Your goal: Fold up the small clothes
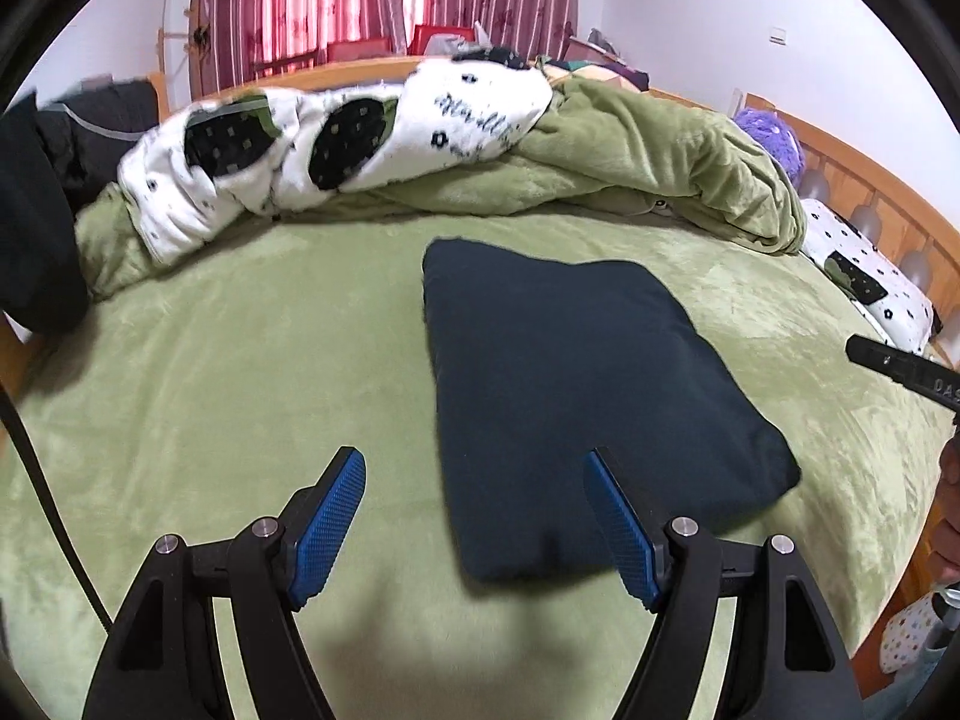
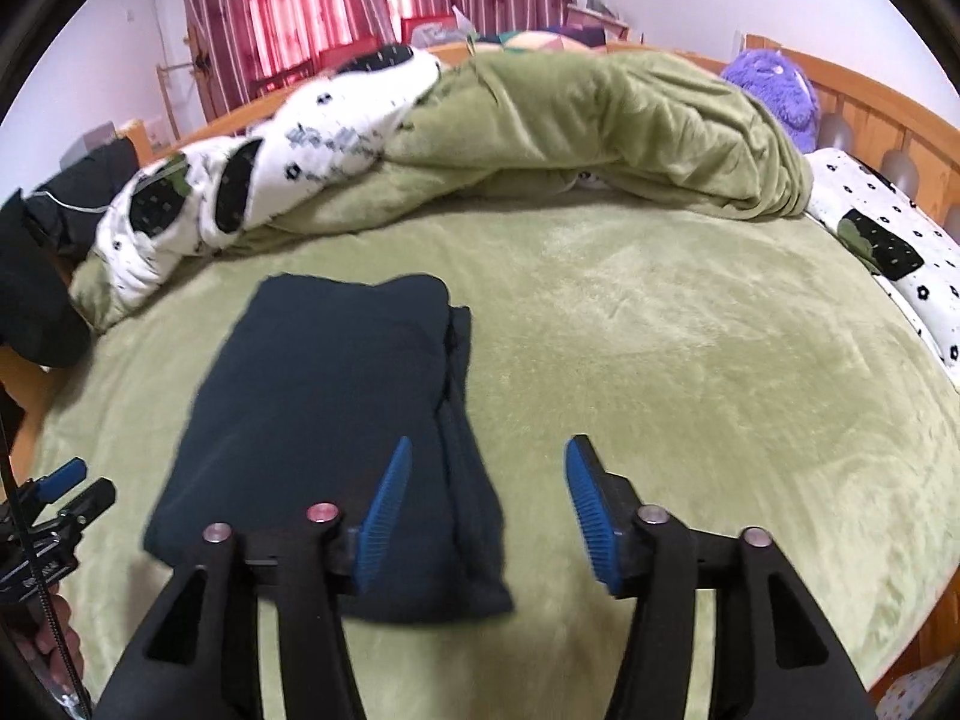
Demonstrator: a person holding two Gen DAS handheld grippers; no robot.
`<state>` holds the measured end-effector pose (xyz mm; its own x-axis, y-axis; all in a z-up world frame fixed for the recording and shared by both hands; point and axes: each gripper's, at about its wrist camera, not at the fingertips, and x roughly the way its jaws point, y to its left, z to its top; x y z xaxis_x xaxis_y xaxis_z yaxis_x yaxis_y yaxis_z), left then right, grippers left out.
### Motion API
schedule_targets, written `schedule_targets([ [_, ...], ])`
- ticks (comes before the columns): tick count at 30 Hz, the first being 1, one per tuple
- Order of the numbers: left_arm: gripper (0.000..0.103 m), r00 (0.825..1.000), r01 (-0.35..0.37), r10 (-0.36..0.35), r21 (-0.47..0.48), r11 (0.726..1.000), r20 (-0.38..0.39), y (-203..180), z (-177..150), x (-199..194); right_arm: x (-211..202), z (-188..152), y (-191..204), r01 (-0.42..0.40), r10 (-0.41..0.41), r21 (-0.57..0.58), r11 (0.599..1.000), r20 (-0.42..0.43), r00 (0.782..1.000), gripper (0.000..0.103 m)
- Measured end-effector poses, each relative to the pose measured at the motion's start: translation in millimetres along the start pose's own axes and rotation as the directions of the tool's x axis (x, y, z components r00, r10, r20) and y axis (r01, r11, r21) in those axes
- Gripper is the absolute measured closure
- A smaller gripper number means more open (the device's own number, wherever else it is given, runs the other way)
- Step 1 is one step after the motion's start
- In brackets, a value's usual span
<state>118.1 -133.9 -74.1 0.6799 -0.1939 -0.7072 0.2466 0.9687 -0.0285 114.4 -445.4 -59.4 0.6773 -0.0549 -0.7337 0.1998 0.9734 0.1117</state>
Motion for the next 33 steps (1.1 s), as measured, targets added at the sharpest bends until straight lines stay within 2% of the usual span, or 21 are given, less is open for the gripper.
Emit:
schedule_targets([
  [2, 0.029, 1.000, -0.019, 0.019, 0.017, 1.000, 0.012, -3.4, -0.3, -18.6, -20.3, -3.5, 2.9, -0.007, 0.007, 0.009, 1.000, 0.023, 1.000, 0.041],
  [5, 0.015, 0.999, -0.034, 0.033, 0.027, 0.999, 0.042, -6.2, -0.5, -45.9, -44.9, -12.9, 6.5, -0.006, 0.005, 0.016, 1.000, 0.045, 0.999, 0.040],
  [9, 0.010, 0.995, -0.061, 0.059, 0.033, 0.998, 0.082, -11.9, -1.6, -81.2, -69.1, -30.9, 10.3, 0.012, -0.012, 0.002, 1.000, 0.056, 0.998, 0.040],
  [14, 0.010, 0.992, -0.069, 0.066, 0.021, 0.997, 0.103, -16.9, -6.8, -108.3, -103.4, -54.9, 12.2, 0.014, -0.014, 0.001, 1.000, 0.068, 0.998, 0.040],
  [16, 0.010, 0.991, -0.065, 0.064, 0.007, 0.998, 0.115, -16.8, -10.9, -118.1, -114.5, -60.4, 11.8, 0.028, -0.028, 0.005, 1.000, 0.076, 0.997, 0.029],
  [17, 0.010, 0.991, -0.063, 0.062, 0.002, 0.998, 0.116, -16.9, -12.7, -121.8, -120.0, -62.9, 12.2, 0.038, -0.039, 0.007, 0.999, 0.077, 0.996, 0.017],
  [21, 0.010, 0.991, -0.056, 0.058, -0.022, 0.998, 0.120, -15.6, -18.3, -133.8, -139.7, -70.7, 13.0, 0.030, -0.032, 0.016, 0.999, 0.114, 0.993, 0.008],
  [23, 0.010, 0.991, -0.049, 0.052, -0.029, 0.998, 0.119, -15.1, -19.1, -137.0, -145.5, -73.7, 15.8, 0.036, -0.038, 0.018, 0.999, 0.115, 0.993, 0.007],
  [26, 0.010, 0.987, -0.084, 0.086, -0.017, 0.996, 0.137, -16.2, -22.2, -142.8, -149.6, -77.9, 22.0, 0.044, -0.044, 0.002, 0.999, 0.111, 0.993, 0.007],
  [33, 0.010, 0.985, -0.080, 0.082, -0.022, 0.997, 0.149, -14.1, -27.8, -153.9, -156.9, -84.2, 35.0, 0.048, -0.044, -0.029, 0.998, 0.112, 0.993, 0.007],
])
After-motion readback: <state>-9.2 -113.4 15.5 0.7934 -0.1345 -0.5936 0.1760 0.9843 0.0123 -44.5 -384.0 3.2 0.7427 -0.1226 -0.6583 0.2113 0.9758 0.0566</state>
